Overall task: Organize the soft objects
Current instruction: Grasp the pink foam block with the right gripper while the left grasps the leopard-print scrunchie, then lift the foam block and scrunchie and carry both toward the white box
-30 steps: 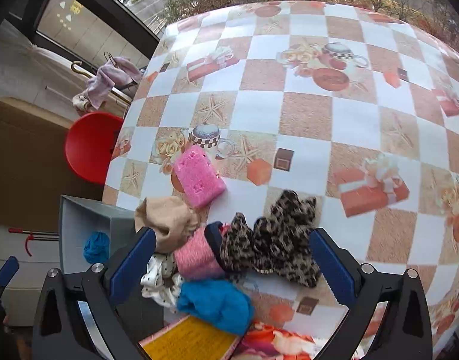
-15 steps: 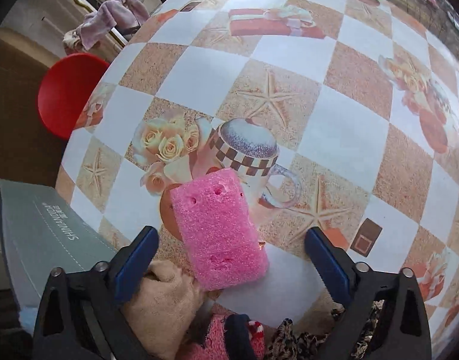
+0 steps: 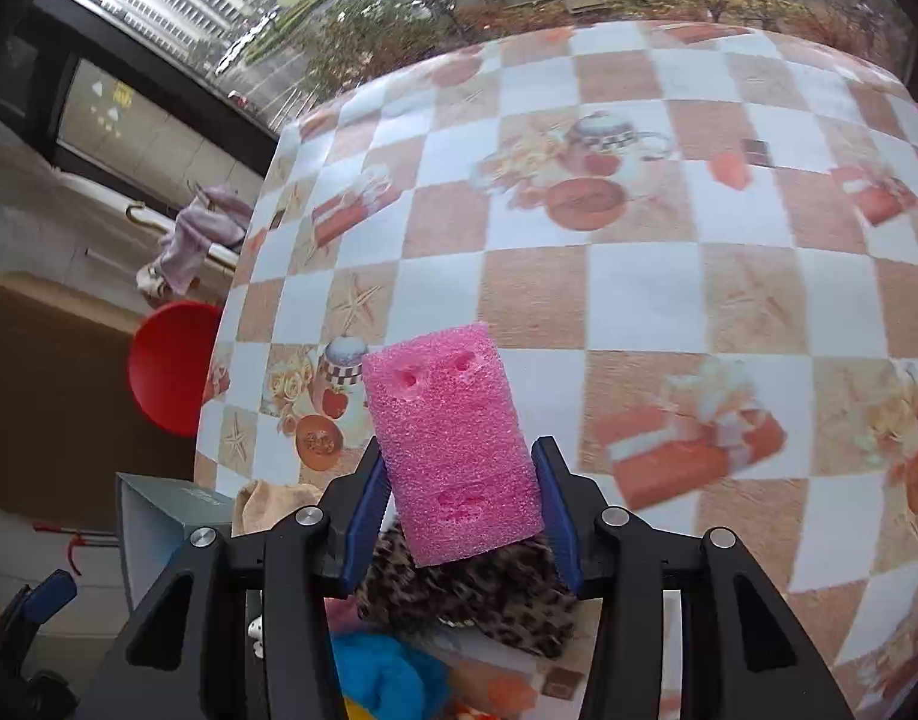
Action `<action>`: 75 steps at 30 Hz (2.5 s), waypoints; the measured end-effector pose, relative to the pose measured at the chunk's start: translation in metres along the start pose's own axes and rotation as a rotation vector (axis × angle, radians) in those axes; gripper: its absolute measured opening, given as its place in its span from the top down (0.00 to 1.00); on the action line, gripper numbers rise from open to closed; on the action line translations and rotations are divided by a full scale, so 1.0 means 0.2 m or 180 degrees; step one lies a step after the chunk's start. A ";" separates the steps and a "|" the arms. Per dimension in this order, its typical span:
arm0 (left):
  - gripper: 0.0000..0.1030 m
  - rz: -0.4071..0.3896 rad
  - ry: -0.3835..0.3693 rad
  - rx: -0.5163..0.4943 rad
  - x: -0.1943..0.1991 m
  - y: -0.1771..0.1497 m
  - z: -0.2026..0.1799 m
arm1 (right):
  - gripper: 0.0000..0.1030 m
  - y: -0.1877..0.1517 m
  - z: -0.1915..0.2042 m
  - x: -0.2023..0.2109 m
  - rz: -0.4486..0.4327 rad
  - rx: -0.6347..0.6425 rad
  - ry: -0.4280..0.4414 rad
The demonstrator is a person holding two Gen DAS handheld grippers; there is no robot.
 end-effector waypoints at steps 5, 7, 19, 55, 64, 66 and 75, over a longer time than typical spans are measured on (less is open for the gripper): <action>0.00 0.0292 -0.0074 -0.0266 -0.15 0.06 -0.39 | 0.53 -0.16 -0.30 0.25 -0.0199 -0.0384 0.0009; 0.00 0.0480 0.0014 -0.0363 -0.27 0.08 -0.52 | 0.53 -0.23 -0.42 0.33 -0.0259 -0.0562 0.0085; 0.15 0.1431 0.0915 -0.0689 -1.02 0.09 -0.72 | 0.52 -0.57 -0.71 0.50 -0.0388 -0.0971 0.0525; 0.86 0.0408 0.0341 -0.1298 -0.45 -0.18 -1.05 | 0.52 -0.83 -0.55 0.80 -0.0832 -0.0586 0.0243; 0.86 -0.0004 0.0159 -0.1571 -0.21 -0.57 -1.09 | 0.52 -1.13 -0.57 0.84 -0.0859 -0.0591 0.0125; 0.86 -0.0085 0.0106 -0.1605 -0.15 -0.66 -1.08 | 0.52 -1.20 -0.56 0.85 -0.0875 -0.0591 0.0105; 0.86 -0.0357 0.0029 -0.1688 0.00 -1.02 -0.97 | 0.52 -1.48 -0.45 0.82 -0.0877 -0.0524 0.0139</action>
Point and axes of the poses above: each gripper's, at about its wrist camera, not at the fingertips, and x roughly against the way its jaws point, z to its left, y to its top, the point moved 5 cm from there along -x, roughly the way its jaws point, and after that the axes turned 5 degrees about z, right-handed, at the moved point
